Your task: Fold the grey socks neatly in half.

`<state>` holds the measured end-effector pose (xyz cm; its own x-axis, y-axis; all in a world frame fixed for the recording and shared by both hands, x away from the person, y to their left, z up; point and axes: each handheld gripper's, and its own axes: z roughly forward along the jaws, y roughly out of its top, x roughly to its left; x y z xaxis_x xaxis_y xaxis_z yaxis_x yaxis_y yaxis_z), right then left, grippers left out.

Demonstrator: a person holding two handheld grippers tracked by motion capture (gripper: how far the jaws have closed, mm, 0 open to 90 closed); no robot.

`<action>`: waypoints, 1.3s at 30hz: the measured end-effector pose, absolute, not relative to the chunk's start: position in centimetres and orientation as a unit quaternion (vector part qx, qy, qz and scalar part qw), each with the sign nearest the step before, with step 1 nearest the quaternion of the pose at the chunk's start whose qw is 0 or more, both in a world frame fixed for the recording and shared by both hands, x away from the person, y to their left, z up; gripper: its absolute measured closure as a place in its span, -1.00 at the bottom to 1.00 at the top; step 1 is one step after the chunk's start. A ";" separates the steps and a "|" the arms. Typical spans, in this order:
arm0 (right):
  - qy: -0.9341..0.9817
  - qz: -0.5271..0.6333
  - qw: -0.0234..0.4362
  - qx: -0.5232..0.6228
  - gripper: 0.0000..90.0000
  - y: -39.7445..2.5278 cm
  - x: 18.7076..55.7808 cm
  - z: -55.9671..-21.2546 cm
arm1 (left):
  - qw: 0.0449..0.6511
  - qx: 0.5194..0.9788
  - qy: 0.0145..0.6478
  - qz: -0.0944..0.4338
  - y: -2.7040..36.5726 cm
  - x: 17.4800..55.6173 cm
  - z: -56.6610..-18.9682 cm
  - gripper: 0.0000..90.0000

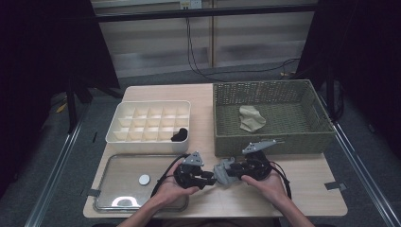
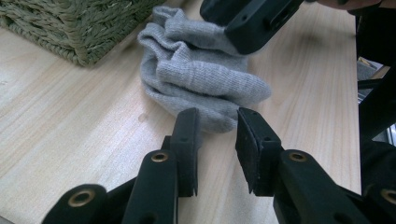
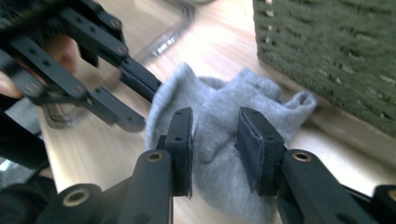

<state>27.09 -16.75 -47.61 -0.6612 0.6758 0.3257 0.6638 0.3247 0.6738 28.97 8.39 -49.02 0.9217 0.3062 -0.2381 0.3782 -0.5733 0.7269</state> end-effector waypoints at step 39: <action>0.818 0.410 -0.011 0.403 0.77 -14.7 26.9 -49.3 | 0.438 0.873 0.208 -0.045 9.5 29.7 -48.0 0.53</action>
